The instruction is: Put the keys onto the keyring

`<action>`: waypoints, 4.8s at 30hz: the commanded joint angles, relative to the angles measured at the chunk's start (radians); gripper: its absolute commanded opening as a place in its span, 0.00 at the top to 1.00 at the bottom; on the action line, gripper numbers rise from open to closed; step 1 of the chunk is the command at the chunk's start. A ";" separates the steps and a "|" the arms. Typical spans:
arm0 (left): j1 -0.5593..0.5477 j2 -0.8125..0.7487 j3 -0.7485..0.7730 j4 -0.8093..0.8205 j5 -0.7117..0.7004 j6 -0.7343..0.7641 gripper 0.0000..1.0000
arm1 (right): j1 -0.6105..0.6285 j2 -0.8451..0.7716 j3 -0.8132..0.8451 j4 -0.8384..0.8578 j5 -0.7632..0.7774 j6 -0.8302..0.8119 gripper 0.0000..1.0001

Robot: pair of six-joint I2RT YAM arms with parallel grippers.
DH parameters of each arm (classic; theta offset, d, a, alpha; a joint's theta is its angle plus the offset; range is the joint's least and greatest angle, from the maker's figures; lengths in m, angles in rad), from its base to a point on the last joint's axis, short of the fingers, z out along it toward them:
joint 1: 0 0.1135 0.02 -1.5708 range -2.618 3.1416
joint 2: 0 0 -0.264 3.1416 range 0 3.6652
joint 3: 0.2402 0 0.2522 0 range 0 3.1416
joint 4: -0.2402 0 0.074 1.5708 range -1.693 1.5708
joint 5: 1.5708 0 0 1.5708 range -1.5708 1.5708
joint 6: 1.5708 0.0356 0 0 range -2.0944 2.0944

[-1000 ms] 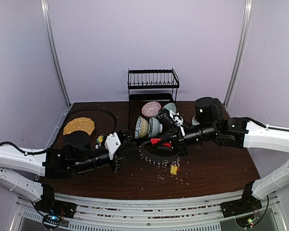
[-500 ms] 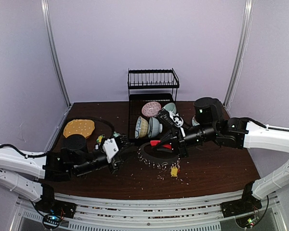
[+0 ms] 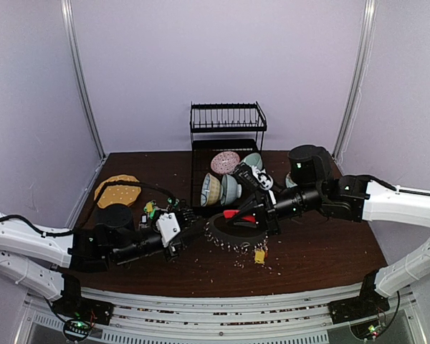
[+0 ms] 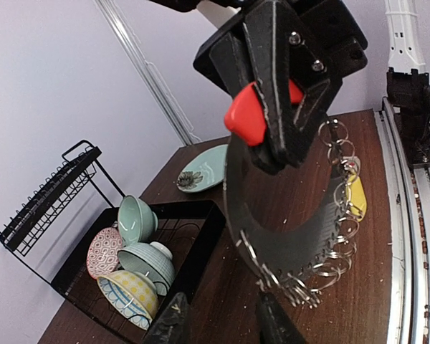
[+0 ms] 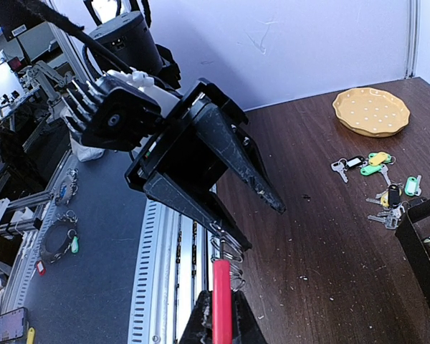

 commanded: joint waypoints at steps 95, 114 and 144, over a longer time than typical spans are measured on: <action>-0.075 -0.040 -0.008 0.167 -0.145 0.060 1.00 | -0.001 -0.025 0.002 -0.024 0.022 -0.023 1.00; -0.075 -0.028 0.001 -0.016 -0.032 0.003 0.81 | 0.000 -0.017 0.038 -0.076 0.011 -0.041 1.00; -0.075 0.061 0.051 0.106 -0.100 0.010 0.78 | 0.000 -0.023 0.024 -0.046 -0.006 -0.027 1.00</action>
